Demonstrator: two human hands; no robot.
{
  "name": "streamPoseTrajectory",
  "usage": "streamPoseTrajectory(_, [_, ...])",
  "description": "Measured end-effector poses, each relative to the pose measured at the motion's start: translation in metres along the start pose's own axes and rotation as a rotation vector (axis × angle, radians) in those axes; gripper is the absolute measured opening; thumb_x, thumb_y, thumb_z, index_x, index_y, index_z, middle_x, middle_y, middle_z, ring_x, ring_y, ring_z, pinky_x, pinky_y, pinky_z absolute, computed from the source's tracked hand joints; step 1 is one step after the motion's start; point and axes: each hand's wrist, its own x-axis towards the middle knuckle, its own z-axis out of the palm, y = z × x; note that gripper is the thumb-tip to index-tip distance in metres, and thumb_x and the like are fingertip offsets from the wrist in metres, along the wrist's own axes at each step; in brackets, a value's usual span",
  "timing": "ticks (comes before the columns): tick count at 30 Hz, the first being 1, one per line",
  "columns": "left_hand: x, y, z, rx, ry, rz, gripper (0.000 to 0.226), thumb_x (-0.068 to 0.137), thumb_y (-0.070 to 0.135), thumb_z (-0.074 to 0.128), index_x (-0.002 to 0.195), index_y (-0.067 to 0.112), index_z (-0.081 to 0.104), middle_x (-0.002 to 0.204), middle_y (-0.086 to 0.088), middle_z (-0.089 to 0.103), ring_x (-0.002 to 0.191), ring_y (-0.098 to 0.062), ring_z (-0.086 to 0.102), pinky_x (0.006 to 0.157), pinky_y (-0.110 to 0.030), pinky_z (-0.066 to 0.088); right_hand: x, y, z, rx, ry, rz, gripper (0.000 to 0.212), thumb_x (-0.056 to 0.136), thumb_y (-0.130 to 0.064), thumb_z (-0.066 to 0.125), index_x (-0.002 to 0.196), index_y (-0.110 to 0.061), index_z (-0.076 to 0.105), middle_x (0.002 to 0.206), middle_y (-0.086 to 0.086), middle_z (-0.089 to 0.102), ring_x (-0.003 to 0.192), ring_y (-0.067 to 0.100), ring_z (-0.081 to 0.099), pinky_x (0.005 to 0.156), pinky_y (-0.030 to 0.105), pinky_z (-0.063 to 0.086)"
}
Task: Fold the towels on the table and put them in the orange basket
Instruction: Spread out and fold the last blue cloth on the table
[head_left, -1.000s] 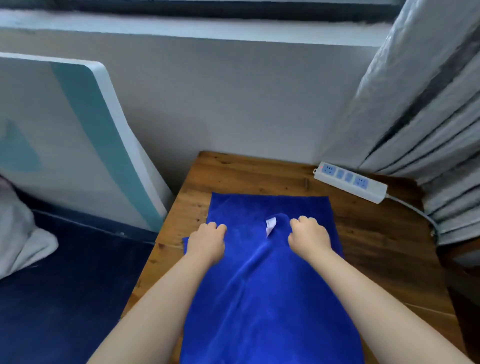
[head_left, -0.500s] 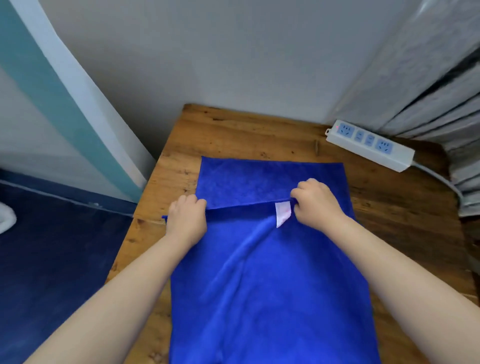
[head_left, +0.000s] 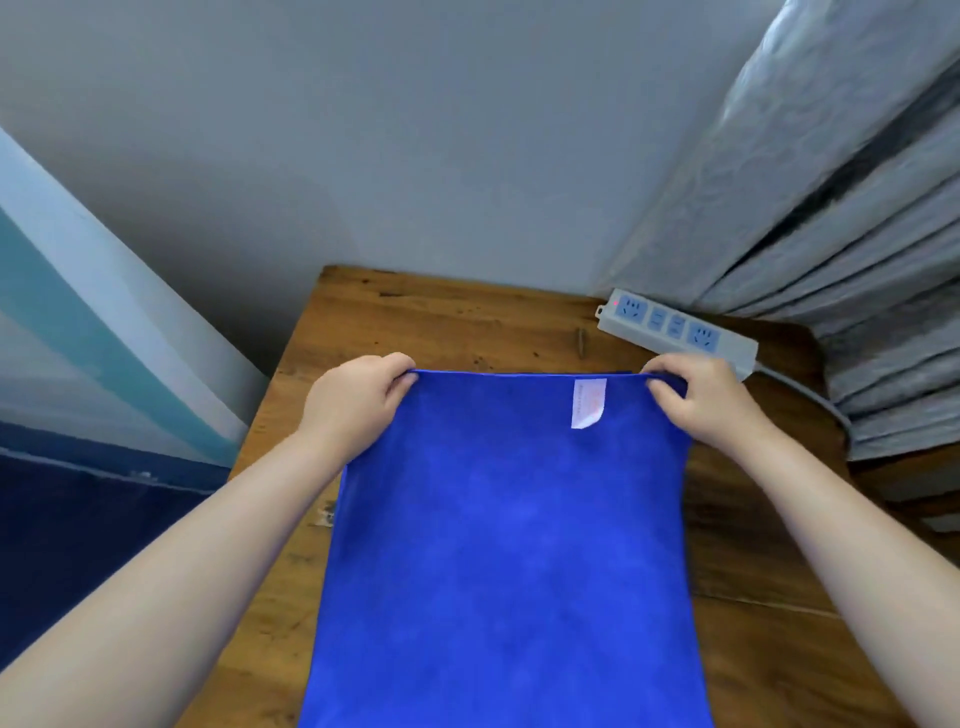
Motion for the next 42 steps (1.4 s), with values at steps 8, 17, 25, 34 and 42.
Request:
streamPoseTrajectory(8, [0.044,-0.019,0.044,0.314,-0.315,-0.096,0.024,0.095,0.019,0.04,0.103,0.004,0.058,0.108,-0.013,0.056,0.102,-0.03,0.054,0.076,-0.036,0.045,0.048,0.025,0.04,-0.233,-0.139,0.141,0.025,0.089,-0.01,0.048,0.108,-0.006,0.064,0.114,0.013,0.062,0.104,0.026,0.056,0.081,0.029,0.044])
streamPoseTrajectory(17, [0.057,-0.049,0.049,0.164,-0.465,-0.223,0.035,0.097,0.029,0.038,0.121,0.011,0.056,0.125,-0.018,0.049,0.118,-0.034,0.042,0.099,-0.036,0.036,0.065,0.035,0.046,-0.22,-0.246,0.194,0.021,0.088,-0.017,0.055,0.099,-0.006,0.069,0.105,0.01,0.066,0.091,0.021,0.058,0.07,0.025,0.04])
streamPoseTrajectory(25, [0.067,-0.057,0.034,0.157,-0.631,-0.212,0.032,0.097,0.025,0.037,0.12,0.014,0.057,0.121,-0.014,0.051,0.115,-0.026,0.045,0.094,-0.029,0.037,0.075,0.022,0.045,-0.199,-0.358,0.148,0.014,0.082,-0.008,0.059,0.091,-0.005,0.069,0.097,0.007,0.062,0.081,0.012,0.05,0.069,0.023,0.039])
streamPoseTrajectory(34, [0.062,-0.062,0.035,0.107,-0.449,-0.166,0.023,0.094,0.02,0.048,0.106,0.011,0.066,0.106,-0.007,0.066,0.086,-0.016,0.052,0.073,-0.027,0.044,0.084,0.007,0.047,-0.316,-0.538,0.098,0.02,0.08,-0.014,0.06,0.062,-0.021,0.054,0.08,0.002,0.057,0.072,0.014,0.052,0.054,0.019,0.037])
streamPoseTrajectory(42, [0.056,-0.057,0.037,0.319,-0.259,-0.212,0.013,0.09,0.025,0.055,0.093,0.013,0.06,0.094,-0.007,0.064,0.082,-0.024,0.057,0.06,-0.029,0.041,0.066,0.004,0.054,-0.379,-0.428,-0.029,0.021,0.084,-0.019,0.058,0.064,-0.019,0.051,0.142,0.004,0.04,0.124,0.024,0.039,0.095,0.031,0.038])
